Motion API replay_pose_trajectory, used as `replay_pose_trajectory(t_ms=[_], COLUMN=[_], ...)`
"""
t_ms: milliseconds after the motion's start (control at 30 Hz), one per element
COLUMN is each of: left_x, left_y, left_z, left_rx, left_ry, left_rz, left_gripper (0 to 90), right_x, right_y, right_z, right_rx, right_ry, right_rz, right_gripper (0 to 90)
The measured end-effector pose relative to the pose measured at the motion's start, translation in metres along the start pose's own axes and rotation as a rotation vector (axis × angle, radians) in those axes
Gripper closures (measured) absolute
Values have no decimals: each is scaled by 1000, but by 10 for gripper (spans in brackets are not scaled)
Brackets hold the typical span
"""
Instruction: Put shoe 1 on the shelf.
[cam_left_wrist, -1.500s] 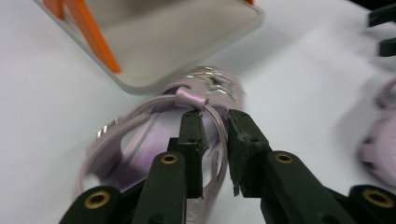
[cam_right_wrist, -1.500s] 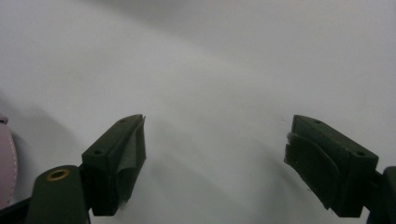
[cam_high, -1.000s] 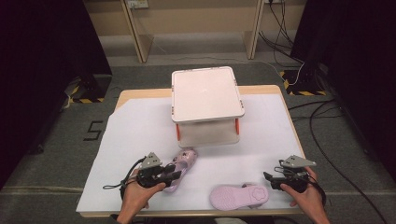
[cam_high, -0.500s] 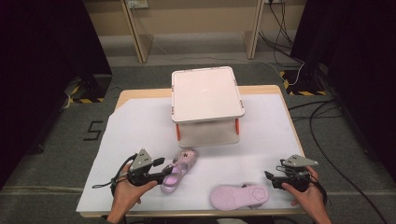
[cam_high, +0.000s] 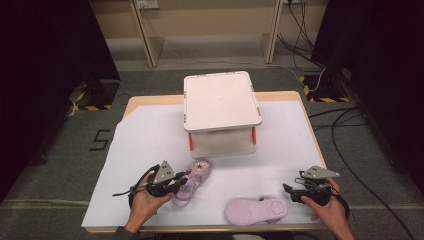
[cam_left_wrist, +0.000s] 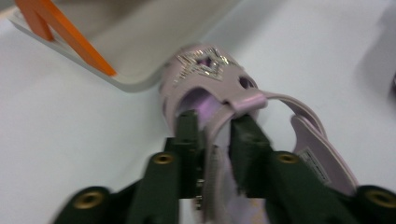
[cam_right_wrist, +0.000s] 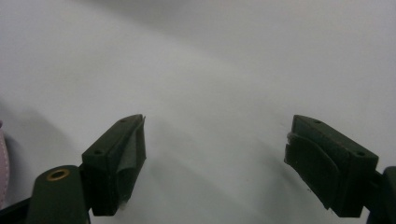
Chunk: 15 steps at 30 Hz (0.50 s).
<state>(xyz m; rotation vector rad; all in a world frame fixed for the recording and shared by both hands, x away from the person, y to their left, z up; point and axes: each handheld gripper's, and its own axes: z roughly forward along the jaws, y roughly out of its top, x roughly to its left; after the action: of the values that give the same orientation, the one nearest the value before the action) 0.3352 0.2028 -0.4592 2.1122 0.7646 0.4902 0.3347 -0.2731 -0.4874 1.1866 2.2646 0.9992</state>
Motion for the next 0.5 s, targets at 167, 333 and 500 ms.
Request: replay_pose_trajectory(t_ms=[167,333,500], left_x=[-6,-7,-6], left_y=[7,16,25], left_z=[1,1,9], left_rx=[-28,-74,-97], left_ry=[52,76,98], left_rz=[26,18,11], left_gripper=[840,843,843], right_x=[-1,-2,-1], right_y=[-1,-1,0], right_z=[-3,-2,-1], right_rx=[-6,-5,-5], right_ry=[0,-2,-3], right_rz=[1,-3,-13], right_gripper=[201,201,201])
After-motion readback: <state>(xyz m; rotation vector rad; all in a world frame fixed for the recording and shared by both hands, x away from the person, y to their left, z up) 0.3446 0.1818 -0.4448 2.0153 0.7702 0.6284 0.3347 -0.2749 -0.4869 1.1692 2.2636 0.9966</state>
